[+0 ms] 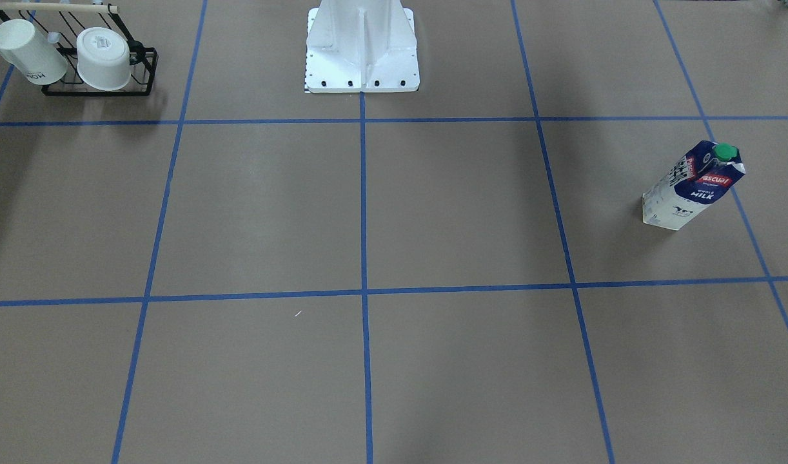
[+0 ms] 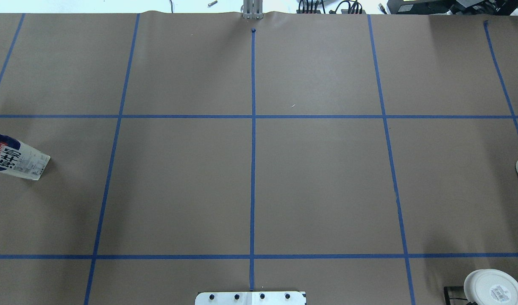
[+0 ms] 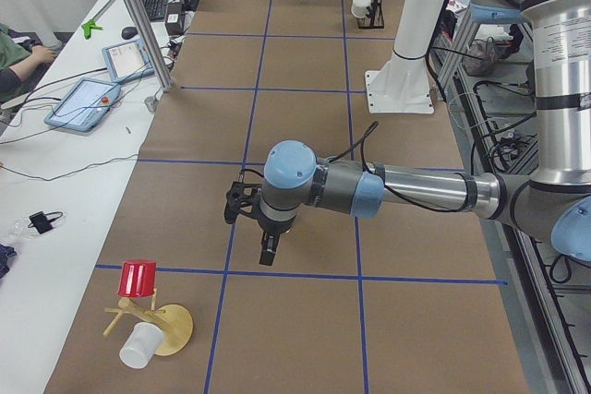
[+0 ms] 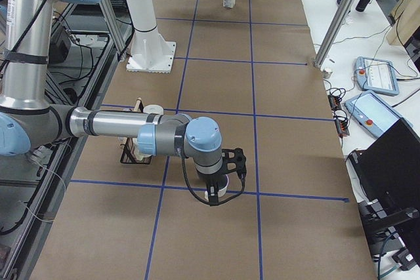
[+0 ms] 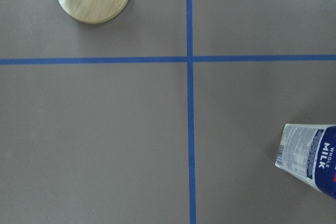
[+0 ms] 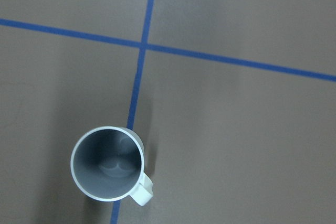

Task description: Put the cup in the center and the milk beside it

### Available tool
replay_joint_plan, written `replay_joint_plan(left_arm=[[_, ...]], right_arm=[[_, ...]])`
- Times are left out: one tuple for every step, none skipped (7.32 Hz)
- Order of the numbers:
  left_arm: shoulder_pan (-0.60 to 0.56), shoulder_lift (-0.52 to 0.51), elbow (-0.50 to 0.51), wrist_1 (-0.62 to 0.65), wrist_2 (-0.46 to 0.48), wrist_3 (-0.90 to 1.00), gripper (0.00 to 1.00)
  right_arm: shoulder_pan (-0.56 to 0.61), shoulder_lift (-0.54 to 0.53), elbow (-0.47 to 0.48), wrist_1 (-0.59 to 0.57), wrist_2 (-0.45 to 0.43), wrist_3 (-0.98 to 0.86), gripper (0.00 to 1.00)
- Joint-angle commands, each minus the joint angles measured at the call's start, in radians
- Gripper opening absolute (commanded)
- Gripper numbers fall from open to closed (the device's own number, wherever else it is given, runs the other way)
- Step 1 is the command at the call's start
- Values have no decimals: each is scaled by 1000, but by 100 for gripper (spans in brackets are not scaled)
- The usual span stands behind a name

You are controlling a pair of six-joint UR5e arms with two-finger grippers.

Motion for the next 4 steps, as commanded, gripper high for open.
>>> replay_joint_plan(left_arm=[[-1, -42, 53, -231, 0, -9, 99], [-1, -70, 79, -244, -5, -19, 99], [-1, -67, 82, -250, -6, -24, 99], [-1, -70, 82, -252, -7, -24, 99]], right_arm=[[0, 1, -82, 305, 30, 11, 100], [0, 1, -130, 358, 68, 11, 100], [1, -14, -144, 395, 78, -1, 100], [0, -14, -161, 424, 87, 0, 100]])
